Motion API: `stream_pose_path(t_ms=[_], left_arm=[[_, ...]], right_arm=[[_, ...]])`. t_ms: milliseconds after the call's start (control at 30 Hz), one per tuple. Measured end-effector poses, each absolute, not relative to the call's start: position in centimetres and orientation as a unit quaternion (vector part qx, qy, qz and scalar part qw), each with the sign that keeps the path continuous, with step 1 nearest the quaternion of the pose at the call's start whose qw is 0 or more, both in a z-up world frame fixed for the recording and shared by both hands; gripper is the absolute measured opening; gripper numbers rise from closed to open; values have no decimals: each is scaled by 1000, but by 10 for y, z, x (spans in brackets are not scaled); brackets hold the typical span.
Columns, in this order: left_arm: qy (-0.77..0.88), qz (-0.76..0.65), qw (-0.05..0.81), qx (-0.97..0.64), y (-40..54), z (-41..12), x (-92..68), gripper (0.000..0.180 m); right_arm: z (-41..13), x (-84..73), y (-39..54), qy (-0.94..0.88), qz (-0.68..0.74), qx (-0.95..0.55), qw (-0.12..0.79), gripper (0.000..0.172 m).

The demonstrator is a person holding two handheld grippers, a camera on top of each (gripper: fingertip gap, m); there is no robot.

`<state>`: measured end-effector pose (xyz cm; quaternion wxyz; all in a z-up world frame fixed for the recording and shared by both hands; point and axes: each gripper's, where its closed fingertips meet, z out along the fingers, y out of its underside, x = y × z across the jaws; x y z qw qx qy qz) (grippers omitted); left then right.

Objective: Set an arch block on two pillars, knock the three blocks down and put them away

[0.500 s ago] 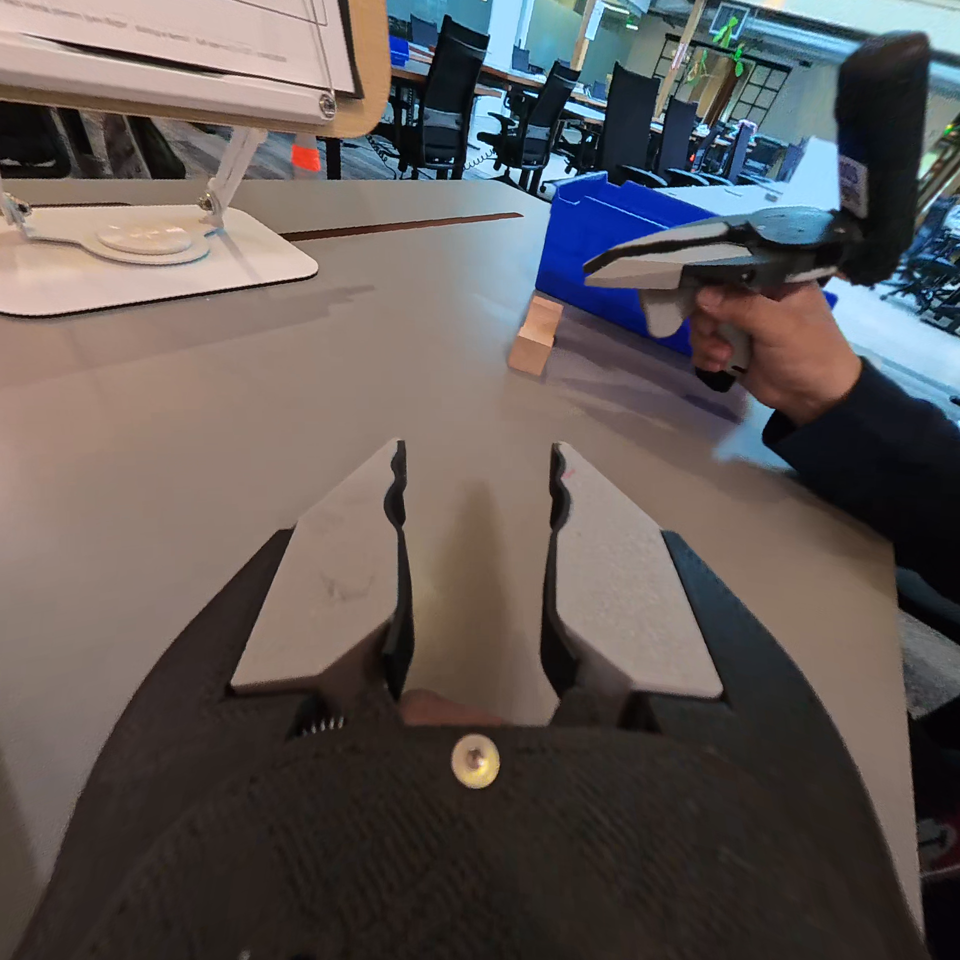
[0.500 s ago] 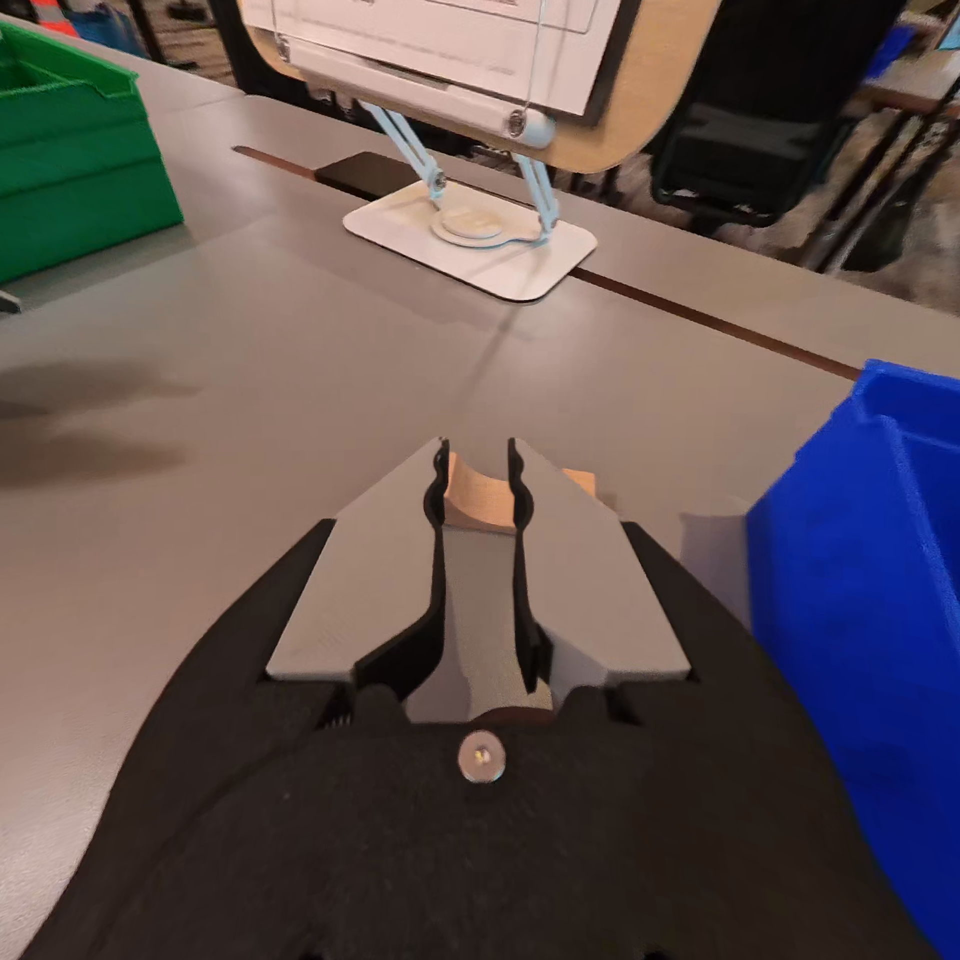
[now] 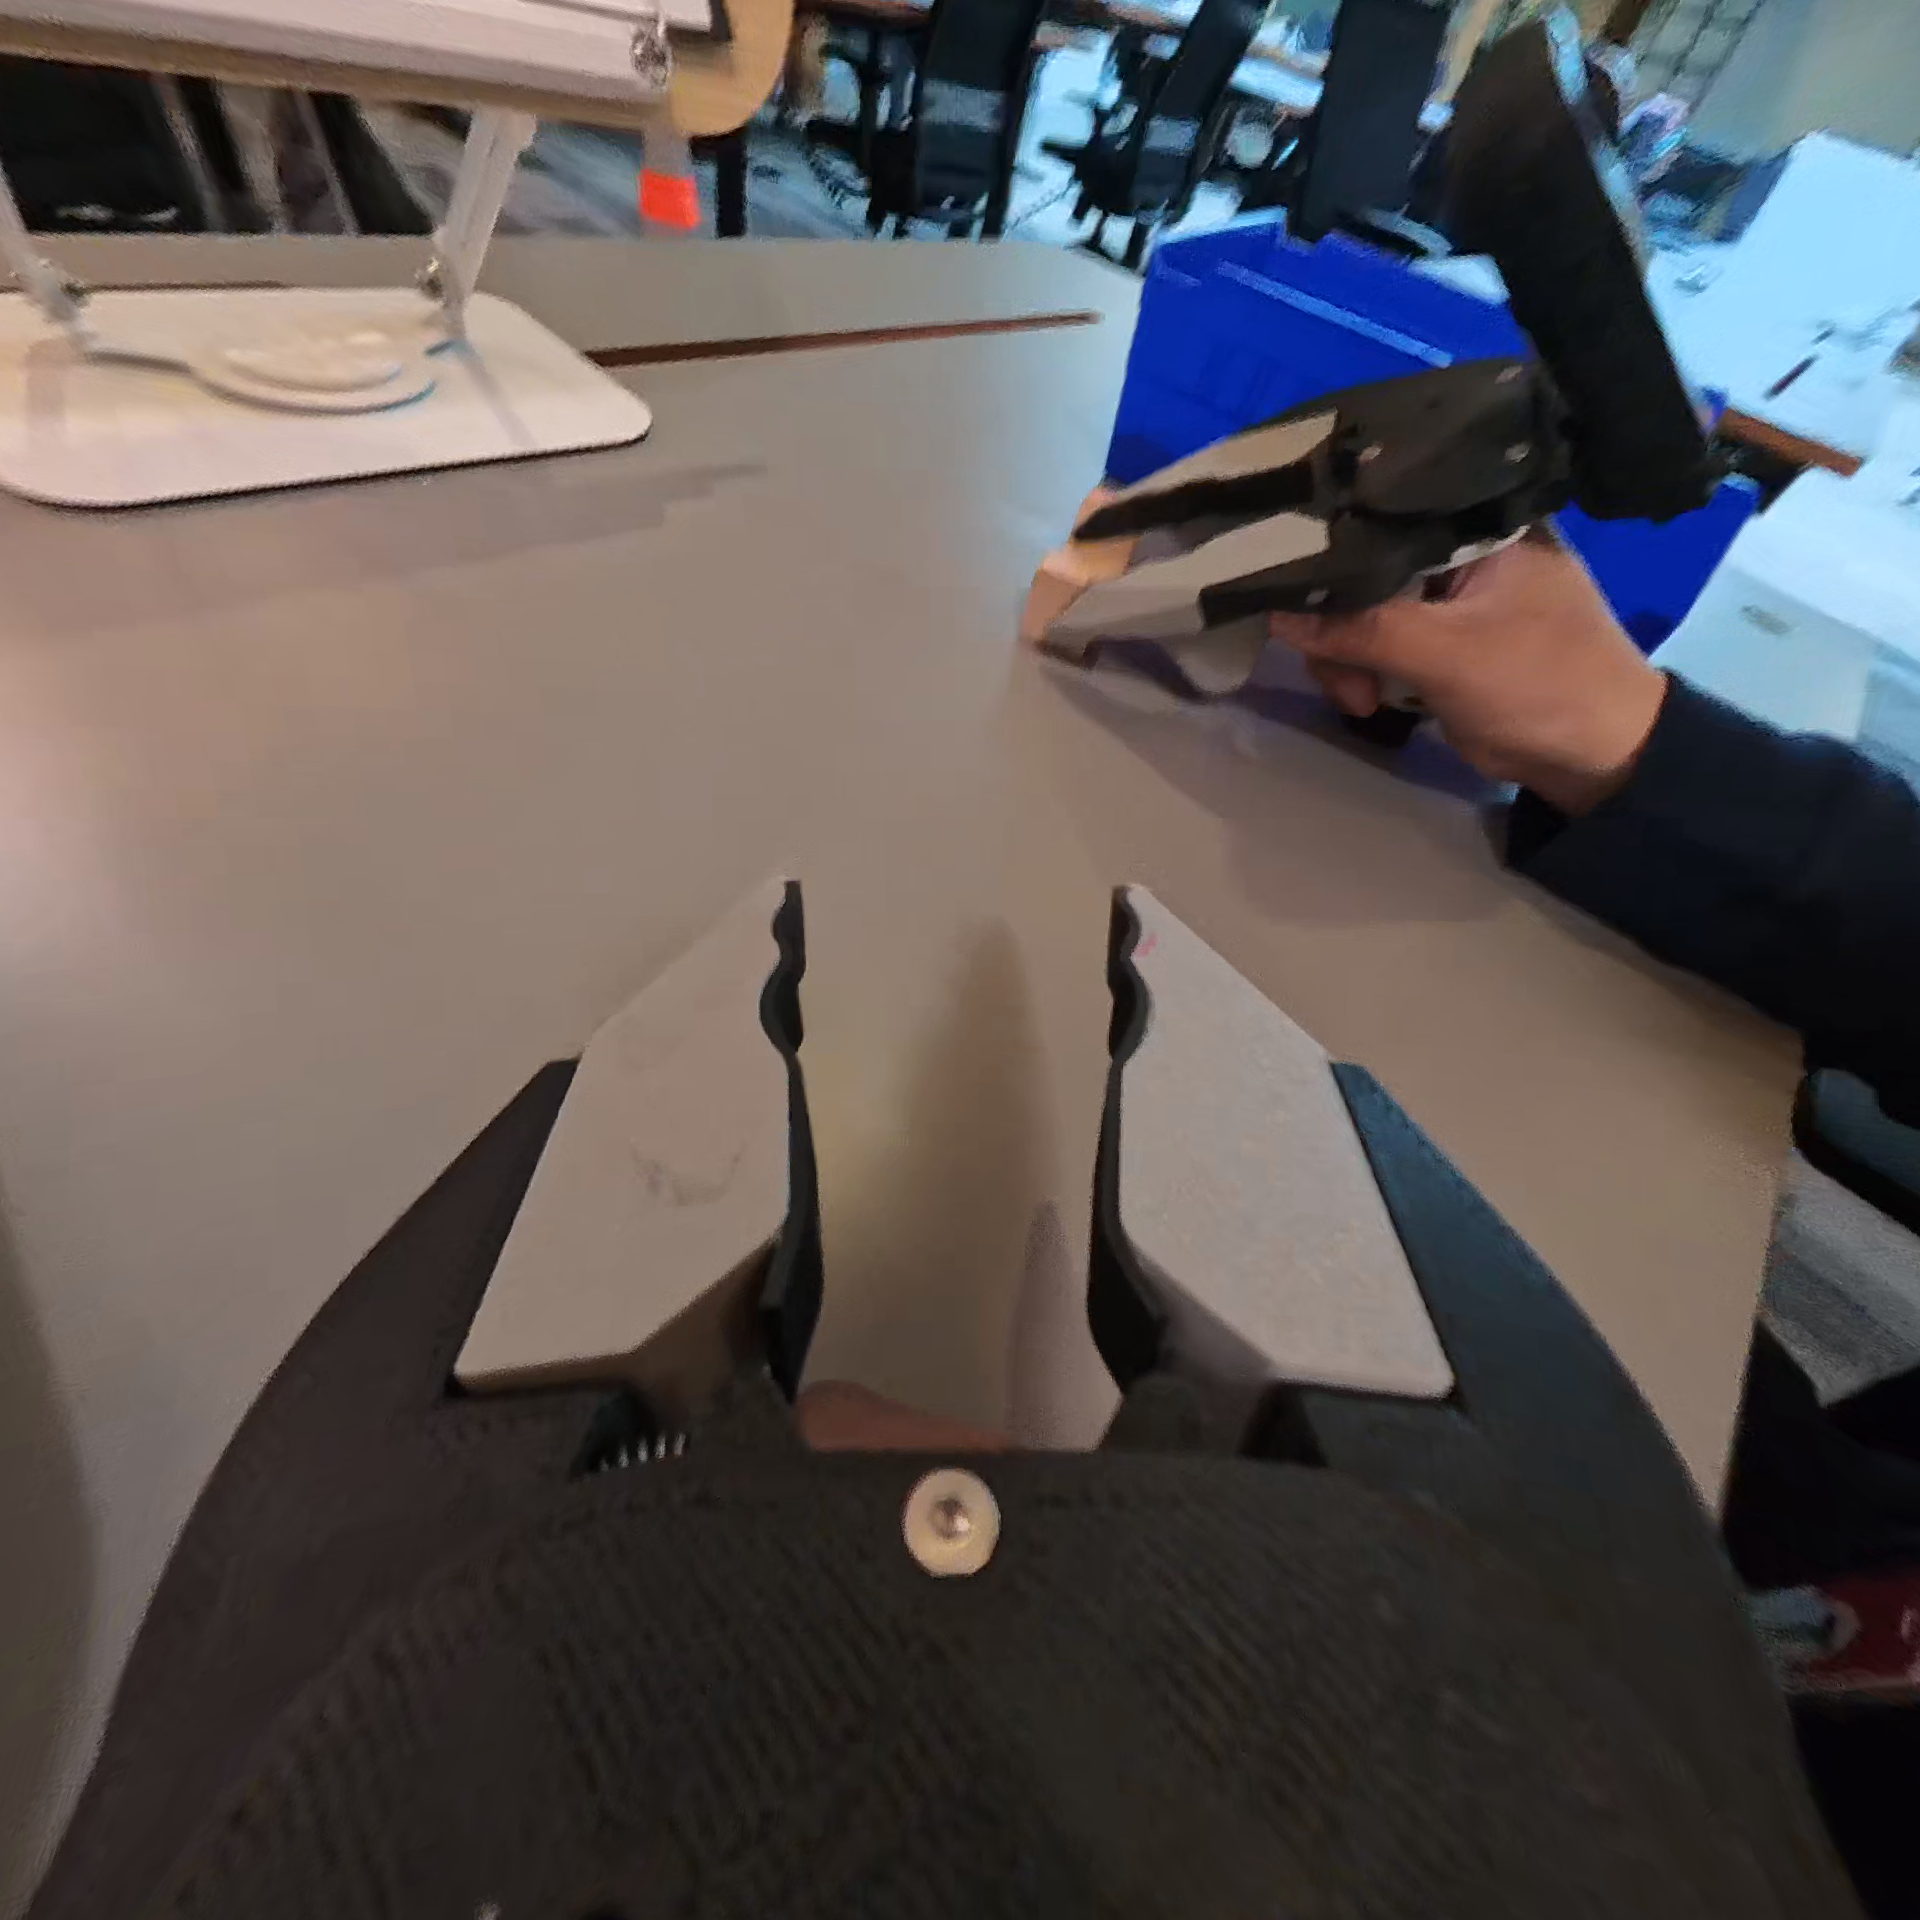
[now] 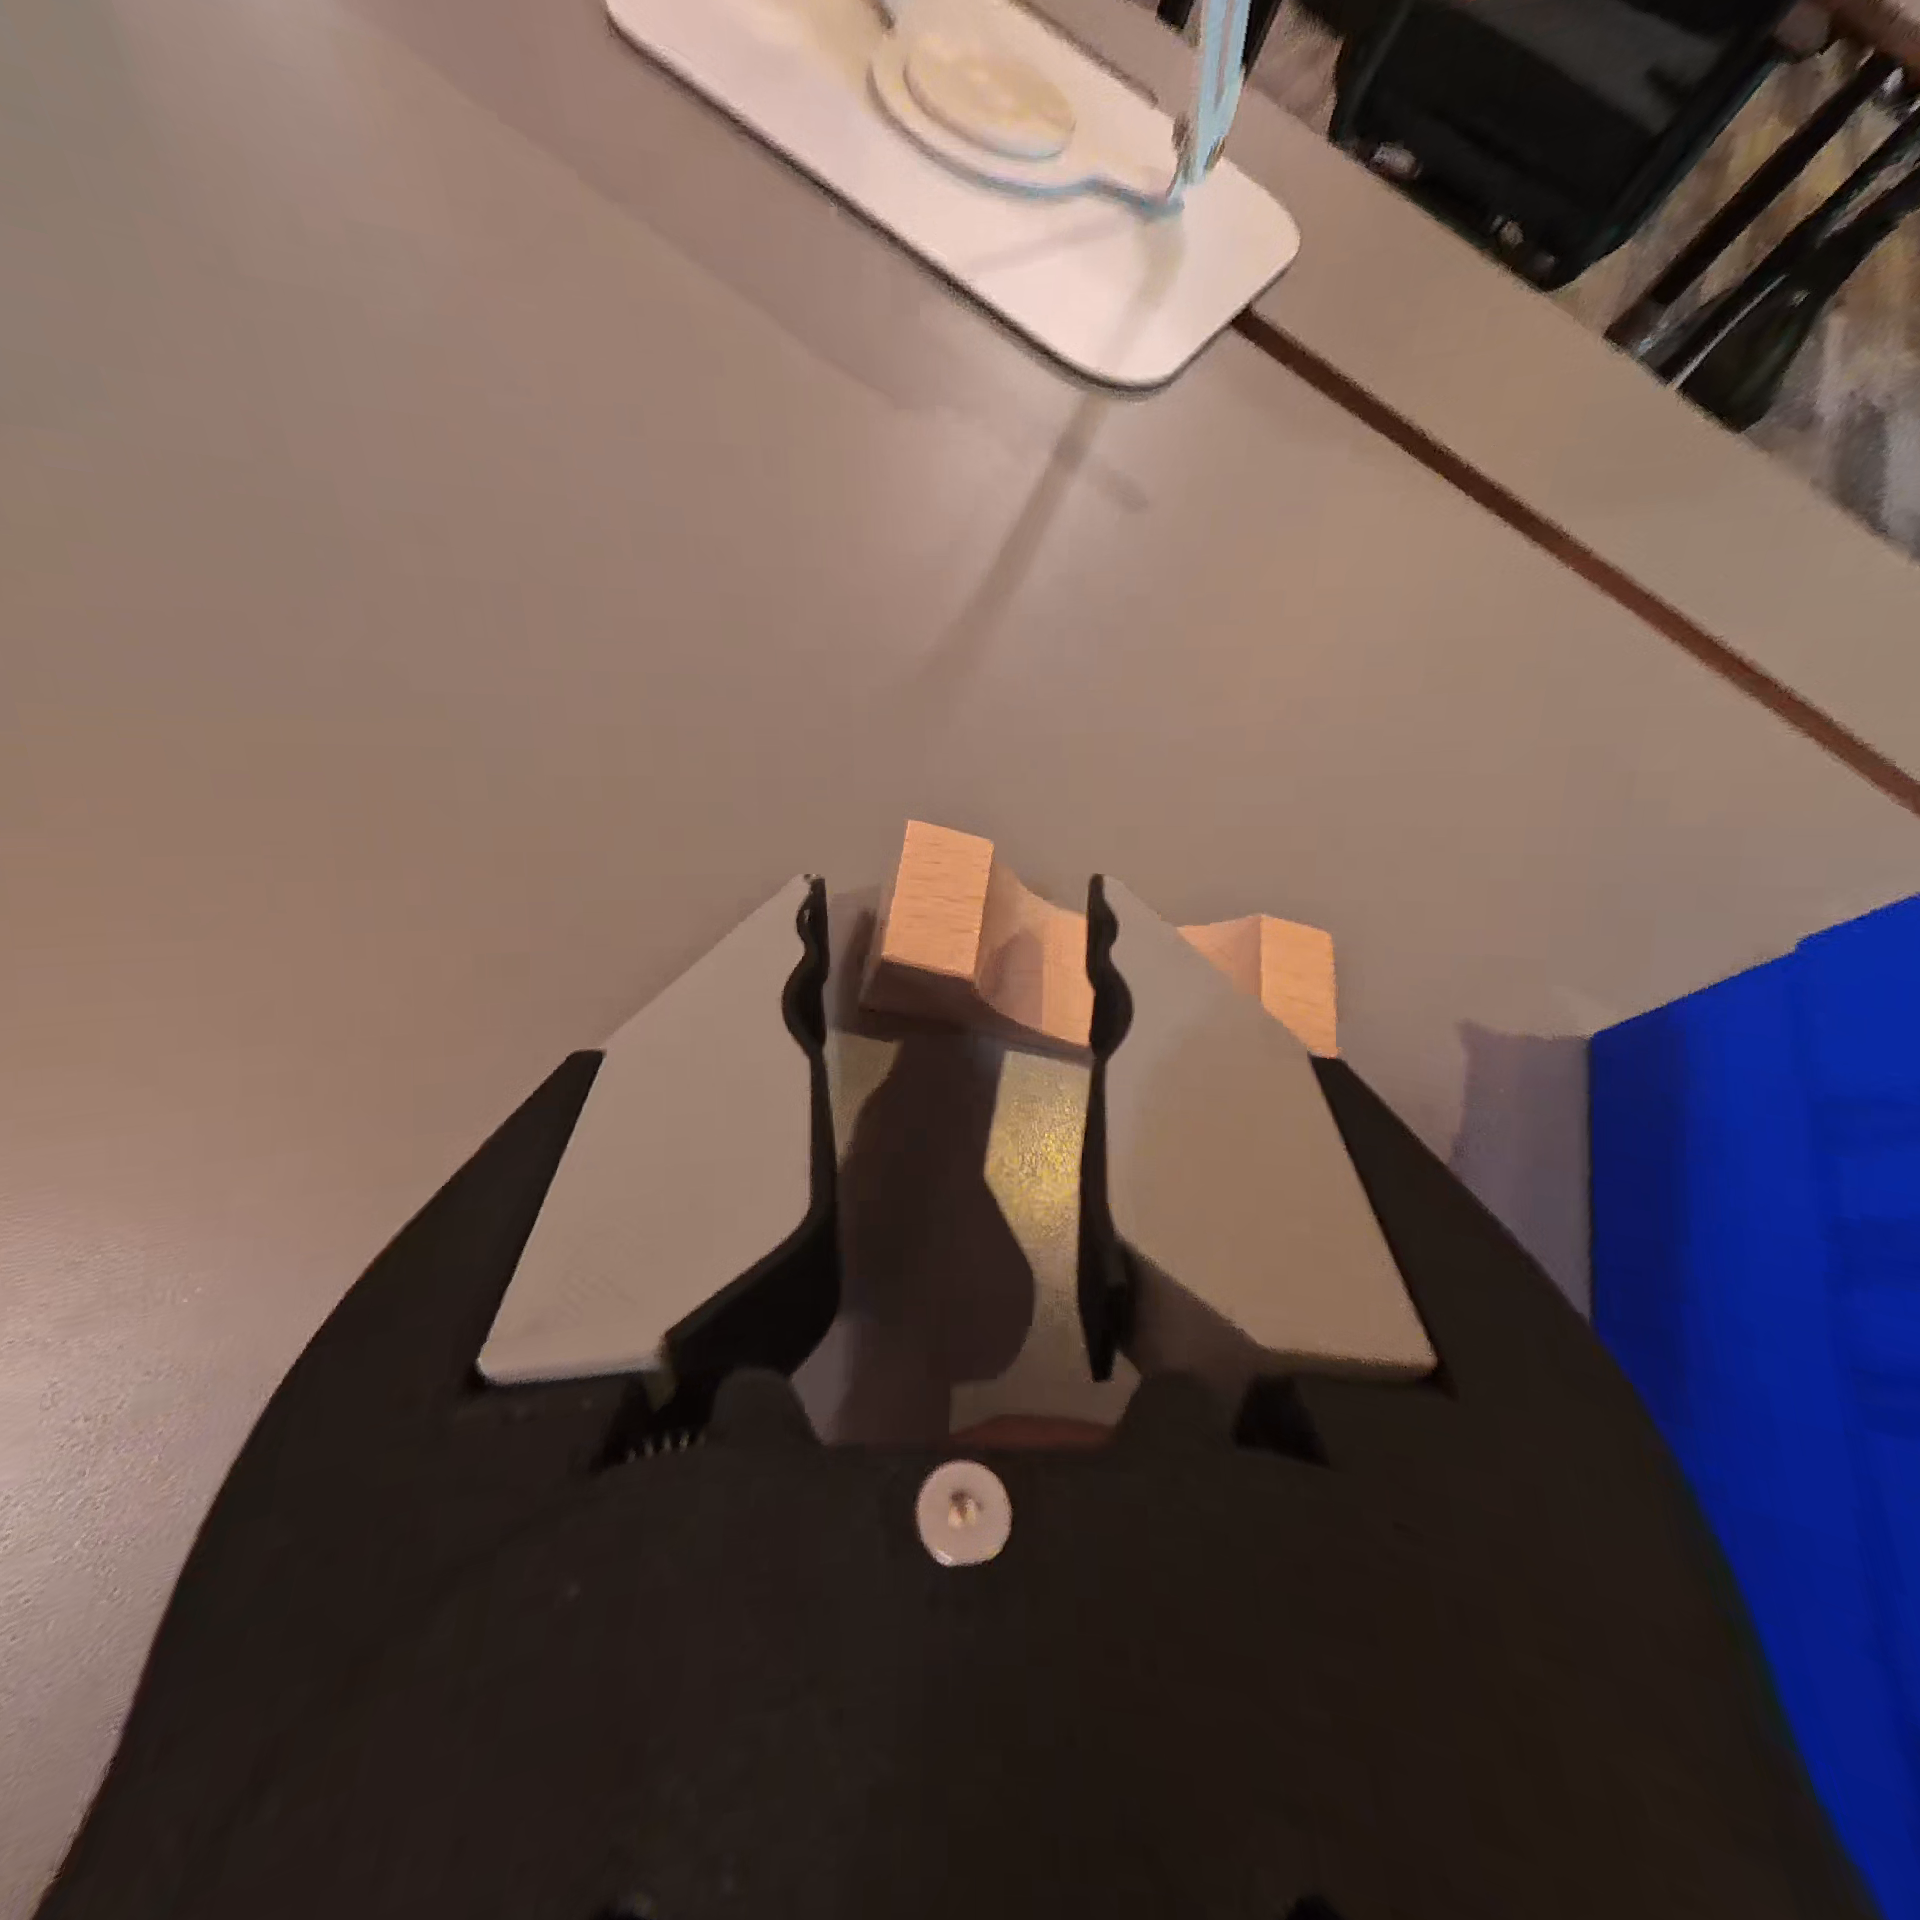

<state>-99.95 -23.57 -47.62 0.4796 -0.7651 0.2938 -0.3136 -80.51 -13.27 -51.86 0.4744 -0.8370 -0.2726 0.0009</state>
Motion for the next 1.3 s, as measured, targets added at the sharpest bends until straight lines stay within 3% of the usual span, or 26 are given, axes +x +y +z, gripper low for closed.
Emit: stream_pose_path(t_ms=[133,300,533,667,733,767,833,1067,1300], left_arm=[[299,-192,489,-797,-251,-452,-1064,61],[225,-53,477,-848,-221,-405,-1191,53],[129,21,237,-963,-172,-495,-1309,52],[137,38,173,-975,-168,-526,-1318,47],[147,38,156,-976,-167,-530,-1315,36],[151,25,131,-980,-172,-534,-1312,43],[158,-6,99,-982,-180,-539,-1303,31],[199,-3,93,-976,-182,-540,-1299,30],[224,12,180,-958,-172,-531,-1298,29]], right_arm=[[-491,-809,-139,-258,30,-809,528,45],[-470,-815,-144,-242,67,-792,556,43],[-473,-830,-156,-274,65,-783,554,42],[-473,-831,-158,-285,52,-778,557,41],[-474,-832,-158,-284,58,-780,555,41],[-474,-832,-157,-283,62,-780,554,41],[-473,-833,-157,-283,66,-780,554,41],[-470,-837,-160,-292,60,-774,558,41],[-472,-839,-162,-299,61,-773,556,41]])
